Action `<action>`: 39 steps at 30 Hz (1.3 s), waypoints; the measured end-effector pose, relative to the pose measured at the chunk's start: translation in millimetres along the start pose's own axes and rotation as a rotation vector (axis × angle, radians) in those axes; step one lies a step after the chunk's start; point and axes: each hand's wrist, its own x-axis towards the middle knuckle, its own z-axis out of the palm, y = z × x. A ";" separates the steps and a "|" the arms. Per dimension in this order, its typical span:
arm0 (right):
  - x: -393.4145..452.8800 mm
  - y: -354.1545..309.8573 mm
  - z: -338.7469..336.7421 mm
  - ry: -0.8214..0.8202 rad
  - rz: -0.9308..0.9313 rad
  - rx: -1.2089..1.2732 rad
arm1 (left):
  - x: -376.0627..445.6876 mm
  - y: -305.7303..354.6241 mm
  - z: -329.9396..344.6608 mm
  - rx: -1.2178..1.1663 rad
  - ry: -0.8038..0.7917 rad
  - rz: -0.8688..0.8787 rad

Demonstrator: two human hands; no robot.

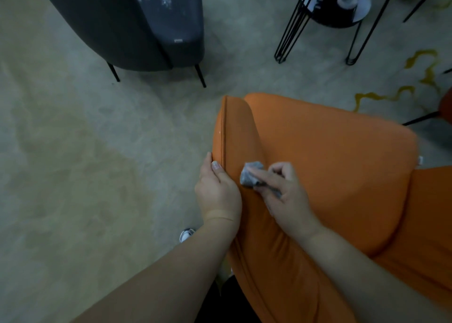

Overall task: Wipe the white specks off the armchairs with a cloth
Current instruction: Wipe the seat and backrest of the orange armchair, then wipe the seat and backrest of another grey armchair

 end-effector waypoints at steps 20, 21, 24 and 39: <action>-11.2 -76.4 -54.3 0.151 0.371 -0.033 | 0.6 25.9 -110.3 0.679 -0.506 0.558; -7.6 -84.0 -57.9 0.157 0.369 -0.045 | 2.4 32.3 -119.2 0.708 -0.496 0.598; 8.2 -112.0 -62.5 0.201 0.337 -0.079 | 17.2 55.7 -145.4 0.773 -0.467 0.690; 135.1 -235.2 37.3 0.385 0.199 -0.124 | 188.6 118.9 -297.6 1.052 -0.344 0.999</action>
